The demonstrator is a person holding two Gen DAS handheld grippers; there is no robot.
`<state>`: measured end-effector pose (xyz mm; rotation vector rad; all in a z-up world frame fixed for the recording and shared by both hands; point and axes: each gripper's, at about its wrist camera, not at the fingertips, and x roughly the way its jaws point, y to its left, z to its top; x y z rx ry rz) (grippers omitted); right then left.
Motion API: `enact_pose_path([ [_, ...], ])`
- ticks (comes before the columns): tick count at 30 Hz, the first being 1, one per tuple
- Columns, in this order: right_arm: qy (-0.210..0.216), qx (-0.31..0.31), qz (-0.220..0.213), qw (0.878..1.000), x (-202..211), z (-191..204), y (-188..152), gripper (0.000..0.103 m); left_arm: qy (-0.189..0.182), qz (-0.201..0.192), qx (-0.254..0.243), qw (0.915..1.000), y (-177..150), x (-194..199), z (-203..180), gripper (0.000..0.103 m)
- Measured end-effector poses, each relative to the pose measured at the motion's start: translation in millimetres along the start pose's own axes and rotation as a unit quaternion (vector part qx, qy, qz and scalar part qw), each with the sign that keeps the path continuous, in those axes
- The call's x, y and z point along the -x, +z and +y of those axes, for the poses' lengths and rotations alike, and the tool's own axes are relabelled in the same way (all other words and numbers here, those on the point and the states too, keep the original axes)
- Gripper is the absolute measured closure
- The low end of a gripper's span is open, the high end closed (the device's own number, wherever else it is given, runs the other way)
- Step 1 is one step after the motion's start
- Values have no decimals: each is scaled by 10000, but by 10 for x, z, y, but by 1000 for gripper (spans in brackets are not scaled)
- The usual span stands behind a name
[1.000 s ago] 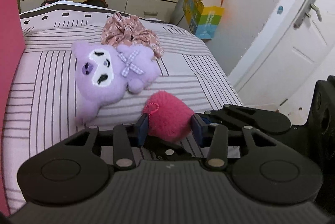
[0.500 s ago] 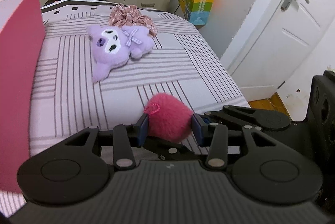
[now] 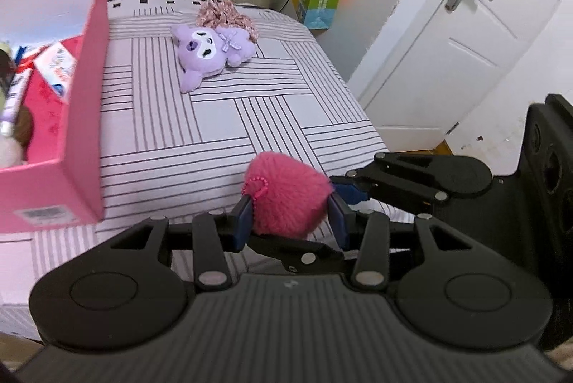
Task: Organize soft objects
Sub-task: 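Carry the pom-pom with the left gripper over the pink box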
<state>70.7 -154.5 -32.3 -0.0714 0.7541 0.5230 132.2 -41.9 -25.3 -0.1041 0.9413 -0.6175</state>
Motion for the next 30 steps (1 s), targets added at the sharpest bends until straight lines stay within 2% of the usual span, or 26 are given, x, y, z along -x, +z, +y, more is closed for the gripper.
enact_pose_path([
  [5, 268, 226, -132, 9993, 186, 254, 174, 51, 1, -188, -103, 9998, -54, 433, 51, 61],
  [9, 423, 417, -373, 9975, 257, 428, 323, 51, 126, -537, -188, 9983, -65, 758, 120, 61],
  [15, 545, 587, -653, 9946, 156, 614, 613, 51, 327, -921, -171, 9951, 43, 1039, 347, 61],
  [22, 558, 732, -868, 9920, -151, 731, 977, 51, 608, -1151, -66, 9915, 314, 1128, 718, 60],
  [30, 569, 930, -982, 9892, -713, 656, 1448, 51, 890, -1320, 311, 9868, 724, 961, 1264, 60],
])
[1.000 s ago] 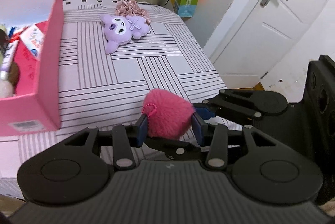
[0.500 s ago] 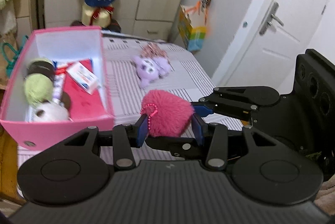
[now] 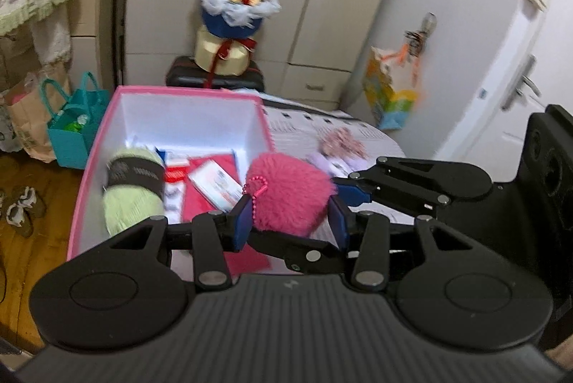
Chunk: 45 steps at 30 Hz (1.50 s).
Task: Organize soft objects
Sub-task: 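Carry the pom-pom with the left gripper over the pink box, then lower the pom-pom into the box and open the left gripper, then move the left gripper from the box to the lilac plush toy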
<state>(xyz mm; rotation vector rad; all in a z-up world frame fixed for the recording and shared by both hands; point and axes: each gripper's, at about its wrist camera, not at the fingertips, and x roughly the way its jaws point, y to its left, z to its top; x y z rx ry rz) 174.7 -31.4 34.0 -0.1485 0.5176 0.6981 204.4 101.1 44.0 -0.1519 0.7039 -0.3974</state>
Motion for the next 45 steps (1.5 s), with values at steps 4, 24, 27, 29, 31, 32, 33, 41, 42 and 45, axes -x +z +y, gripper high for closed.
enact_pose_path([
  [4, 71, 106, 130, 9998, -348, -154, 93, 51, 138, 88, 227, 9996, 141, -277, 245, 59],
  [24, 100, 909, 987, 9909, -1378, -460, 235, 39, 874, 305, 654, 9936, 308, -1089, 842, 60],
  [27, 11, 887, 892, 9921, -1306, -451, 189, 37, 810, 252, 683, 9940, 315, -1026, 848, 58],
  [29, -29, 783, 795, 9937, -1204, -469, 170, 37, 795, 203, 668, 9944, 313, -945, 829, 58],
  [31, 1, 632, 681, 9957, -1043, -485, 153, 37, 820, 90, 509, 9953, 294, -813, 767, 56],
  [32, 23, 546, 618, 9966, -965, -508, 153, 35, 820, 49, 458, 9956, 286, -747, 743, 56],
  [33, 31, 463, 564, 9973, -878, -519, 141, 35, 809, 19, 400, 9959, 272, -659, 710, 55],
  [41, 55, -89, 336, 9994, -130, -612, 67, 28, 758, -147, -22, 9970, 165, -113, 387, 47],
  [42, 49, -141, 327, 9994, -32, -626, 50, 27, 734, -155, -63, 9972, 143, -47, 337, 45],
  [45, -54, -220, 302, 9993, 231, -617, 7, 25, 613, -154, -170, 9979, 66, 137, 191, 42],
])
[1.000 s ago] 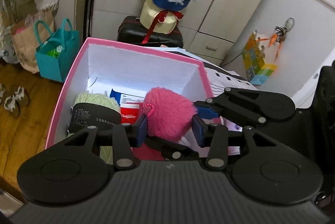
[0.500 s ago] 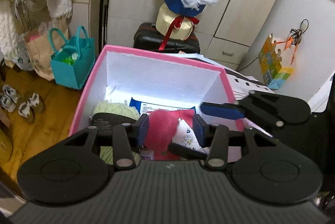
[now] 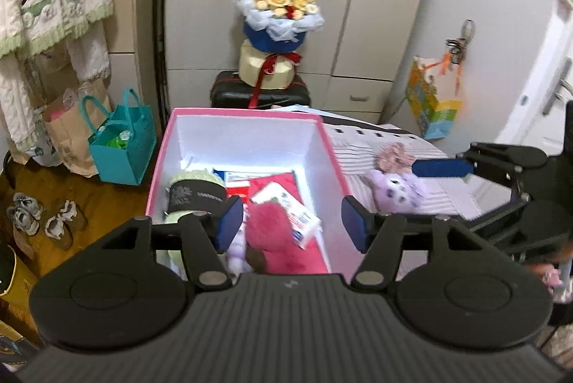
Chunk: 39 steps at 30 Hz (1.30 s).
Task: Organize soft objects
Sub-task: 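Move the left gripper from the box to the lilac plush toy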
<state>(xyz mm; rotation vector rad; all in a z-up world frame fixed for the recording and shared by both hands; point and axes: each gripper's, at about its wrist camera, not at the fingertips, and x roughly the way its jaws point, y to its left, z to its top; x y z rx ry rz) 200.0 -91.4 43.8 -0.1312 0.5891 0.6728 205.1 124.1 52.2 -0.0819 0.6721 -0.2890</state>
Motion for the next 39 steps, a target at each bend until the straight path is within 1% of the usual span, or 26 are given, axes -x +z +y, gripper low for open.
enact_pose_path([
  [2, -39, -45, 37, 10000, 142, 12, -51, 24, -80, 2, -105, 9999, -36, 103, -85, 40],
  [5, -83, -44, 66, 9999, 369, 34, -170, 21, -186, 28, -306, 9994, -130, 263, -247, 37],
  [10, -287, 17, 21, 9996, 714, 55, -389, 16, -468, 149, -593, 9970, -255, 397, -548, 33],
  [17, -544, -60, -85, 9985, 1136, -42, -695, 13, -832, 228, -1050, 9907, -371, 392, -1025, 31],
  [21, -658, -61, -110, 9978, 1266, -132, -841, 11, -1020, 256, -1148, 9878, -390, 290, -1258, 28],
  [26, -683, -209, -114, 9974, 1265, -345, -954, 11, -1103, 205, -1089, 9877, -354, 61, -1445, 27],
  [29, -646, -286, -166, 9974, 1217, -468, -1011, 11, -1035, 66, -1046, 9891, -345, -83, -1549, 27],
  [32, -610, -343, -198, 9973, 1123, -596, -1055, 11, -1089, 87, -912, 9898, -308, -252, -1601, 27],
  [39, -724, -364, -375, 9960, 769, -876, -1120, 11, -879, 10, -674, 9939, -239, -713, -1721, 27],
])
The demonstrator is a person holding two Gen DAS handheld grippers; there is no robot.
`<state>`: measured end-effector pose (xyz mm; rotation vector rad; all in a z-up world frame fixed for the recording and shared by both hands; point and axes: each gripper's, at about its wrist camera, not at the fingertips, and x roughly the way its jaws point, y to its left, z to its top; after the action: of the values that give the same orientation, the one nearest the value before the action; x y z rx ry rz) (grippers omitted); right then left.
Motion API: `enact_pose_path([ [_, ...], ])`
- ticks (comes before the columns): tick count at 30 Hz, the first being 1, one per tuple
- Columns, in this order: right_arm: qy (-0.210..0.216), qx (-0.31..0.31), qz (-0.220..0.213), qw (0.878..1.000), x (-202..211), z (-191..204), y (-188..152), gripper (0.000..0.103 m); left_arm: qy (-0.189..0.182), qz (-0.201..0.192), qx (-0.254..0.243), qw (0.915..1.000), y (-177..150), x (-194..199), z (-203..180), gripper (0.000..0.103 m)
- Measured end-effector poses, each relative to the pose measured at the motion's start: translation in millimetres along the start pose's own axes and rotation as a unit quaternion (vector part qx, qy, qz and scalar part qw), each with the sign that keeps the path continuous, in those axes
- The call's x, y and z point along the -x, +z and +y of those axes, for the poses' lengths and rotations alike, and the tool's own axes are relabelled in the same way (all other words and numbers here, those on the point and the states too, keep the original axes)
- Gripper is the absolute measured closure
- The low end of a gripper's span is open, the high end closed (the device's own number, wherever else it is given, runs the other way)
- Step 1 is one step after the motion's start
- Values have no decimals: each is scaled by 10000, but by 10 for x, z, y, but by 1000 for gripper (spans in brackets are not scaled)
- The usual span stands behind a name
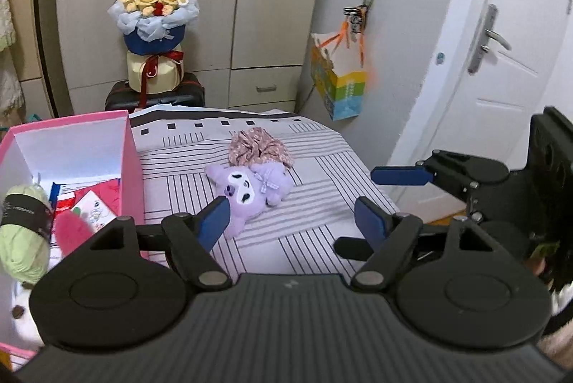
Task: Organize soft objects
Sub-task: 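Move the left gripper from the box to the lilac plush toy, then grasp the lilac plush toy by its head with the left gripper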
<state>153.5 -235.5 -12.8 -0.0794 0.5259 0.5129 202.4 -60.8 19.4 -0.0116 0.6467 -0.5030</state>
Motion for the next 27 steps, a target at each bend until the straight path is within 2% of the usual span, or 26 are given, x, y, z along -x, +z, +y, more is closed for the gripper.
enact_pose_path([
  [5, -94, -35, -42, 9999, -382, -210, -51, 11, 143, 52, 196, 9997, 45, -393, 23, 29],
  [7, -228, -2, 129, 9997, -569, -271, -53, 11, 208, 162, 344, 9991, 55, -579, 69, 29],
  [9, -303, 300, 296, 9987, -710, -262, -55, 11, 183, 267, 566, 9979, 54, -763, 142, 31],
  [13, -10, 16, 434, 9991, -945, -389, -35, 11, 446, 341, 822, 9950, 12, -1077, 248, 31],
  [18, -125, 130, 690, 9975, -1259, -464, -75, 11, 728, 369, 1198, 9894, -35, -1392, 448, 31],
  [22, -8, -278, 794, 9965, -1452, -605, -116, 11, 803, 453, 1495, 9844, -50, -1582, 575, 39],
  [26, 141, -406, 689, 9967, -1510, -610, -138, 11, 856, 525, 1644, 9813, -106, -1715, 613, 44],
  [27, 146, -427, 667, 9968, -1518, -601, -144, 11, 799, 536, 1699, 9808, -127, -1737, 617, 48],
])
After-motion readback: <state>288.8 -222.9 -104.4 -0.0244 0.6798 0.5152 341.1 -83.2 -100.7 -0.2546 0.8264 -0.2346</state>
